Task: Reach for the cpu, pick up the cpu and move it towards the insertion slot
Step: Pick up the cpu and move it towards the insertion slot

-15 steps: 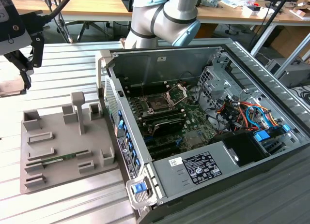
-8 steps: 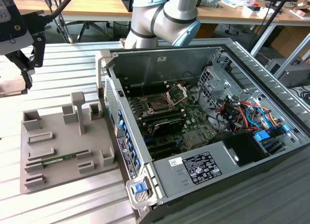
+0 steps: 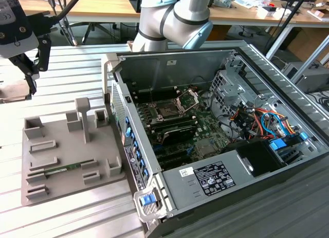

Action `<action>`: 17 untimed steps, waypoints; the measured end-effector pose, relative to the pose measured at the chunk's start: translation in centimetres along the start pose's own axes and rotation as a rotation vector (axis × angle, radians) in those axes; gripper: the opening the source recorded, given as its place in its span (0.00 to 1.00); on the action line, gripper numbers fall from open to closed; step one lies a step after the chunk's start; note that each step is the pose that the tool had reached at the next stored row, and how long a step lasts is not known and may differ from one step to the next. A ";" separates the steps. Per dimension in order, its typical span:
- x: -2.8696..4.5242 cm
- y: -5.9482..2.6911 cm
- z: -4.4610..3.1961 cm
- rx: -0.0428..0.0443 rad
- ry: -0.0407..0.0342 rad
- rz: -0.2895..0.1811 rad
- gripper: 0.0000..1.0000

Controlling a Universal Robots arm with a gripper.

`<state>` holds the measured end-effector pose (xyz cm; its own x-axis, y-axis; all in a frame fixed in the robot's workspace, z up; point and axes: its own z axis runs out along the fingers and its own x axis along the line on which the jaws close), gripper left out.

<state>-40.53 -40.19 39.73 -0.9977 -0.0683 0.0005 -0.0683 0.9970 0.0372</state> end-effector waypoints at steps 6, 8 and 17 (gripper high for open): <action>-0.28 -0.02 0.00 0.0000 0.0000 0.000 0.55; -0.37 -0.02 0.00 0.0000 0.0000 0.000 0.55; -0.80 -0.05 0.00 0.0000 -0.0001 0.000 0.55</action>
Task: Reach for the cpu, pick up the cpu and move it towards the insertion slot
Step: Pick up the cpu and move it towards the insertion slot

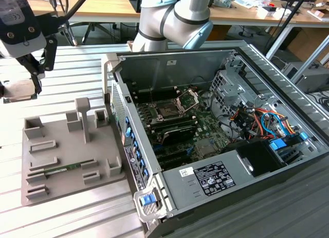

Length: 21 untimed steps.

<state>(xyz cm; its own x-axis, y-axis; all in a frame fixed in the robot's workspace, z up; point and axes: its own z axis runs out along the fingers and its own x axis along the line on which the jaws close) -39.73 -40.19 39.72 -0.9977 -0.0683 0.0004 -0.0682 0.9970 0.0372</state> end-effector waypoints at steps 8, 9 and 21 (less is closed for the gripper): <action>-0.55 -0.04 0.00 0.0000 0.0000 0.000 0.55; -0.60 -0.04 0.00 0.0000 0.0000 0.000 0.55; -1.28 -0.09 0.00 0.0000 0.0000 0.000 0.55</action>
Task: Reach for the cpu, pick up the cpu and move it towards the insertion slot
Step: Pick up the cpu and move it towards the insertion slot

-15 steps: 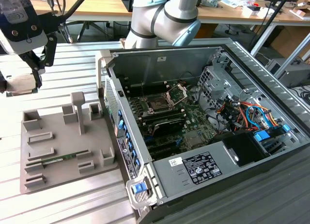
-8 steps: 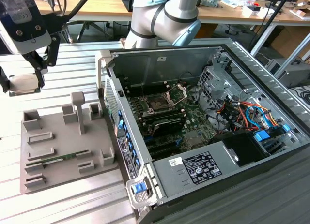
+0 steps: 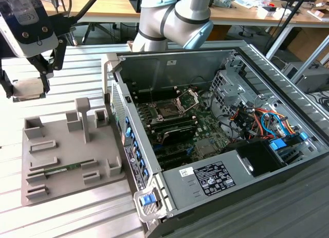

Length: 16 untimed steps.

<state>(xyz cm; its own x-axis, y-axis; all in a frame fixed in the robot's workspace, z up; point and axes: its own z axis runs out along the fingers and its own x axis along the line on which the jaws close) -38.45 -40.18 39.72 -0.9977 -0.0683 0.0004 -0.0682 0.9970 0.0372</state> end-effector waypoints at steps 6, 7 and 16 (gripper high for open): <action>-0.52 -0.04 0.00 0.0001 0.0000 0.000 0.55; -0.58 -0.04 -0.01 0.0001 0.0001 0.000 0.55; -1.43 -0.10 -0.01 0.0001 0.0001 0.000 0.55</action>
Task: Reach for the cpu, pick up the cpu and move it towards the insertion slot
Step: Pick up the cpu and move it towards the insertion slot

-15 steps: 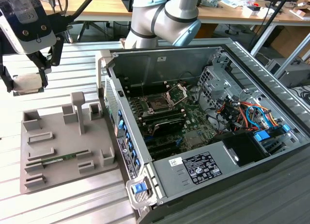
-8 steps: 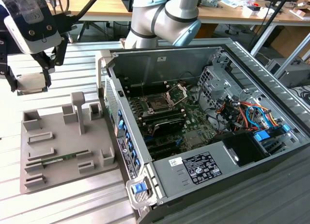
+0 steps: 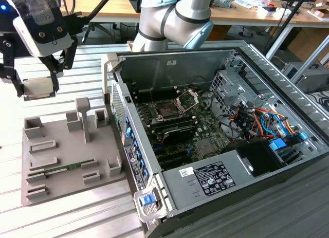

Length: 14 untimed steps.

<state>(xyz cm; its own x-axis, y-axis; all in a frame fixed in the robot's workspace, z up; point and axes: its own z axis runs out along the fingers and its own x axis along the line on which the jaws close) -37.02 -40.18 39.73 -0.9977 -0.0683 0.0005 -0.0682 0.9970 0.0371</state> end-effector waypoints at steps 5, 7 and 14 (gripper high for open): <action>-0.42 -0.03 0.00 0.0000 0.0000 0.000 0.55; -0.65 -0.05 0.00 0.0000 0.0000 0.000 0.55; -1.31 -0.09 0.00 0.0000 0.0000 0.000 0.55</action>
<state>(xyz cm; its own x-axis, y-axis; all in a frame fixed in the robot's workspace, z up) -35.71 -40.18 39.73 -0.9977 -0.0682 0.0005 -0.0682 0.9970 0.0371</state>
